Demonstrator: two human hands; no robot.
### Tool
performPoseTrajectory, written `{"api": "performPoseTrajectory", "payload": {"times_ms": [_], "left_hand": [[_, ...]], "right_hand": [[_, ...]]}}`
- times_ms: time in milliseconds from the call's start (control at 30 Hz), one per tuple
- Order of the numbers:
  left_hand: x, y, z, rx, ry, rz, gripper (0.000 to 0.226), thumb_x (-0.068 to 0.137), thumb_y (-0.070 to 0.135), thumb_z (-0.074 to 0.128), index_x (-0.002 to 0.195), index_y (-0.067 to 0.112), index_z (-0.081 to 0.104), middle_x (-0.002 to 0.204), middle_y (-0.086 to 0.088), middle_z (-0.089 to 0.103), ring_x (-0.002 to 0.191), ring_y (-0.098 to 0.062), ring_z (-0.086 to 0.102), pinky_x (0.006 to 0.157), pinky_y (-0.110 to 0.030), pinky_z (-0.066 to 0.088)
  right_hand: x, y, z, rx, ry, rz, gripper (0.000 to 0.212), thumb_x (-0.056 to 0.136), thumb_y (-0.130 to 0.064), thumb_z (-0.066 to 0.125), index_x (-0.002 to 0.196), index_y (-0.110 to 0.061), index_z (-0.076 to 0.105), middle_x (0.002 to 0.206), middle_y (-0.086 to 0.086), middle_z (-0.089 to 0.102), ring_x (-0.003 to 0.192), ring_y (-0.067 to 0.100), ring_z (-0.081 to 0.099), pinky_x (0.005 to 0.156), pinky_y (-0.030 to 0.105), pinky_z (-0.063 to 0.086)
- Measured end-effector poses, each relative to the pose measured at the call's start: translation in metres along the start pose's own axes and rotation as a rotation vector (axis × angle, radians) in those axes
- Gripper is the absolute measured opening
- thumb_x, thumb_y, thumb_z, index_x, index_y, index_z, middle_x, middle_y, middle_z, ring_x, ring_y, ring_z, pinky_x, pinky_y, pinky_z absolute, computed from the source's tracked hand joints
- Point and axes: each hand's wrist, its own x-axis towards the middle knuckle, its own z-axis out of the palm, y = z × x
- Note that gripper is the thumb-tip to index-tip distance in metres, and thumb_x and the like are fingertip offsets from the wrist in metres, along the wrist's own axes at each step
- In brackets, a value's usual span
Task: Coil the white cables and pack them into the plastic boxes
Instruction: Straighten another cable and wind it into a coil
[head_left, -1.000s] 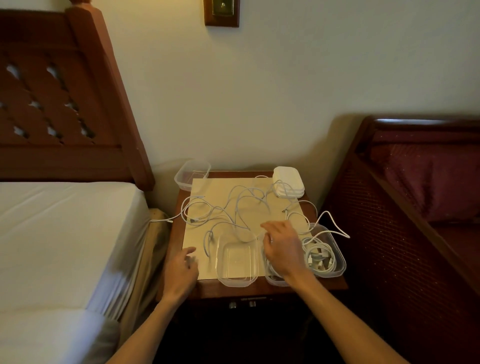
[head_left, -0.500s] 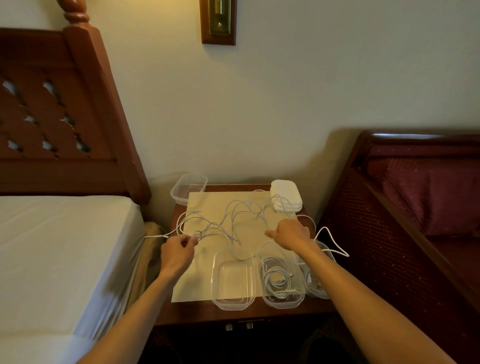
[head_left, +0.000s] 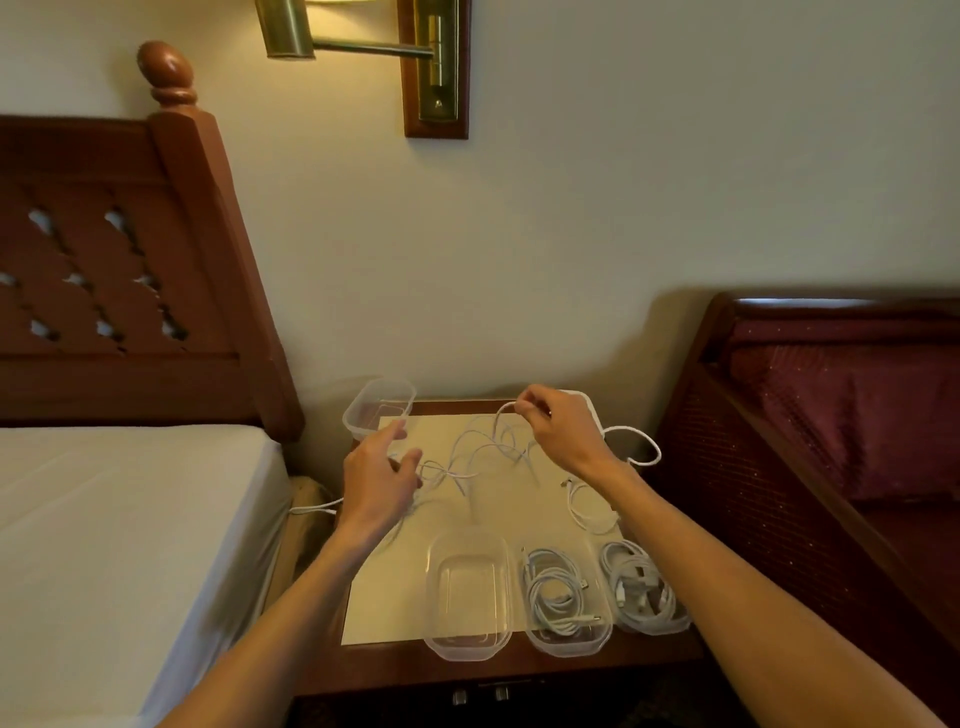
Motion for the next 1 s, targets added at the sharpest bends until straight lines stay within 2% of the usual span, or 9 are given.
{"api": "performPoseTrajectory", "payload": {"times_ms": [67,133,200,300,400,600,767,900,1000], "left_hand": [[0.008,0.044,0.000,-0.228,-0.124,0.105,0.048,0.097,0.008,0.055,0.143,0.020,0.045,0.129,0.007,0.055,0.074,-0.016,0.071,0.060,-0.029,0.059],[0.019,0.076,0.002,-0.364,-0.288,0.168,0.053,0.099,0.005,0.051,0.148,0.023,0.037,0.128,0.007,0.055,0.087,-0.018,0.071,0.070,-0.034,0.061],[0.032,0.095,0.001,-0.312,-0.350,0.232,0.041,0.100,0.007,0.050,0.139,0.019,0.049,0.115,0.001,0.064,0.089,-0.021,0.071,0.081,-0.044,0.060],[0.042,0.118,-0.014,-0.216,-0.203,0.326,0.019,0.099,0.007,0.052,0.102,0.012,0.070,0.090,-0.006,0.071,0.082,-0.026,0.071,0.083,-0.047,0.057],[0.048,0.142,-0.047,-0.239,0.006,0.445,0.015,0.098,0.006,0.054,0.096,0.011,0.067,0.089,-0.007,0.069,0.083,-0.028,0.070,0.078,-0.027,0.058],[0.055,0.131,-0.108,-0.158,0.192,0.582,0.013,0.098,0.008,0.054,0.101,0.011,0.067,0.096,-0.004,0.067,0.090,-0.018,0.068,0.081,-0.027,0.056],[0.036,0.098,-0.101,0.298,0.055,0.130,0.036,0.094,0.000,0.055,0.127,0.011,0.063,0.129,-0.014,0.063,0.108,-0.030,0.064,0.088,-0.032,0.051],[0.004,0.145,-0.074,-0.161,-0.096,0.408,0.047,0.099,0.002,0.049,0.144,0.017,0.045,0.134,-0.006,0.055,0.072,-0.021,0.073,0.060,-0.038,0.061],[-0.001,0.171,-0.062,-0.255,-0.155,0.462,0.047,0.101,0.006,0.047,0.146,0.012,0.039,0.134,-0.002,0.050,0.081,-0.022,0.073,0.062,-0.043,0.061]], "right_hand": [[0.010,-0.027,-0.014,0.006,-0.034,-0.124,0.019,0.096,-0.026,0.058,0.087,-0.014,0.069,0.068,-0.007,0.060,0.060,0.005,0.049,0.061,0.028,0.041],[0.018,-0.049,-0.027,0.011,-0.031,-0.230,0.016,0.095,-0.024,0.059,0.089,-0.013,0.069,0.070,-0.005,0.061,0.059,0.003,0.049,0.059,0.020,0.038],[0.025,-0.061,-0.040,-0.003,-0.010,-0.307,0.016,0.095,-0.022,0.060,0.090,-0.012,0.070,0.071,-0.002,0.063,0.057,0.003,0.048,0.056,0.014,0.035],[0.027,-0.059,-0.056,0.008,-0.056,-0.329,0.020,0.097,-0.020,0.058,0.089,-0.007,0.071,0.068,-0.004,0.063,0.055,0.002,0.048,0.056,0.013,0.034],[0.022,-0.040,-0.066,-0.030,-0.099,-0.286,0.021,0.098,-0.009,0.051,0.089,-0.007,0.069,0.076,-0.011,0.060,0.062,-0.002,0.052,0.064,0.008,0.037],[0.014,-0.001,-0.085,0.036,0.017,0.007,0.029,0.100,-0.008,0.045,0.079,-0.017,0.062,0.077,0.003,0.066,0.074,0.017,0.062,0.074,0.026,0.047],[0.024,-0.059,-0.108,0.227,0.121,-0.110,0.028,0.100,-0.014,0.049,0.081,-0.019,0.069,0.070,0.003,0.069,0.073,0.024,0.068,0.077,0.032,0.054],[0.027,-0.106,-0.107,0.065,0.043,-0.350,0.022,0.096,-0.011,0.055,0.085,-0.012,0.074,0.067,0.000,0.068,0.061,0.013,0.062,0.067,0.022,0.050],[0.025,-0.123,-0.107,-0.013,0.029,-0.440,0.018,0.095,-0.013,0.058,0.091,-0.012,0.075,0.065,-0.010,0.063,0.058,0.002,0.058,0.064,0.013,0.044]]}}
